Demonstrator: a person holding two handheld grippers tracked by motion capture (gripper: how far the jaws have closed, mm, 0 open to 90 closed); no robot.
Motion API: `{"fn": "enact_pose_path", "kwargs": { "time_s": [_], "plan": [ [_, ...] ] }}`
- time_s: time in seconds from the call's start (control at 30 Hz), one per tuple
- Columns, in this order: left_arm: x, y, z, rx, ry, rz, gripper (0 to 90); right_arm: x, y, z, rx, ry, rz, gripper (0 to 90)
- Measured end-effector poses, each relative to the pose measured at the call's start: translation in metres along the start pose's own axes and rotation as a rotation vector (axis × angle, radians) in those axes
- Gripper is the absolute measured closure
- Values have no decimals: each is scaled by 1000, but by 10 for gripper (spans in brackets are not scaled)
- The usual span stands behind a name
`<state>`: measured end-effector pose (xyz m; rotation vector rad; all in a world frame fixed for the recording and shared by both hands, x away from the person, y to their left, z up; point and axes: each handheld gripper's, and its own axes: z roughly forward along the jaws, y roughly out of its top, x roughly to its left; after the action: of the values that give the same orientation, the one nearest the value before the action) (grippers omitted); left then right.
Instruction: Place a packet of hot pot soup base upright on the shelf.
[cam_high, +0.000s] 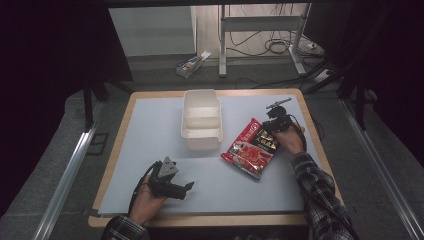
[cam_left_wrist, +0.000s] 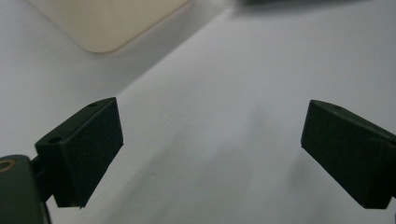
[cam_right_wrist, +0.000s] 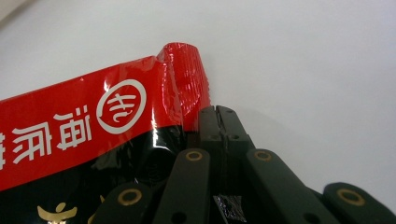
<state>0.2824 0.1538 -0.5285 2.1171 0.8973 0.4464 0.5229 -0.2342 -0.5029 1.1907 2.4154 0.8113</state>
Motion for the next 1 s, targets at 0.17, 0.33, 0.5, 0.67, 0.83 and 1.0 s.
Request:
{"fn": "enact_pose_path", "kwargs": {
  "time_s": [0.17, 0.33, 0.5, 0.67, 0.83, 1.0],
  "plan": [
    [-5, 4, 2, 0, -21, -14, 52, 18, -10, -10, 19, 2, 10, 898],
    [-11, 9, 5, -4, -51, -20, 45, 27, -22, -23, -5, -25, -37, 877],
    [-19, 17, 10, -13, -83, -27, 46, 18, -29, -41, -67, -29, -21, 722],
    [-28, 27, 18, 1, -95, -17, 106, 17, -45, -57, -110, -34, -19, 446],
    [-35, 35, 24, -8, -130, -21, 171, 20, -55, -71, -145, -8, 15, 267],
    [-39, 45, 29, 3, -161, 1, 311, 27, -69, -83, -161, 54, 24, 154]
  ]
}}
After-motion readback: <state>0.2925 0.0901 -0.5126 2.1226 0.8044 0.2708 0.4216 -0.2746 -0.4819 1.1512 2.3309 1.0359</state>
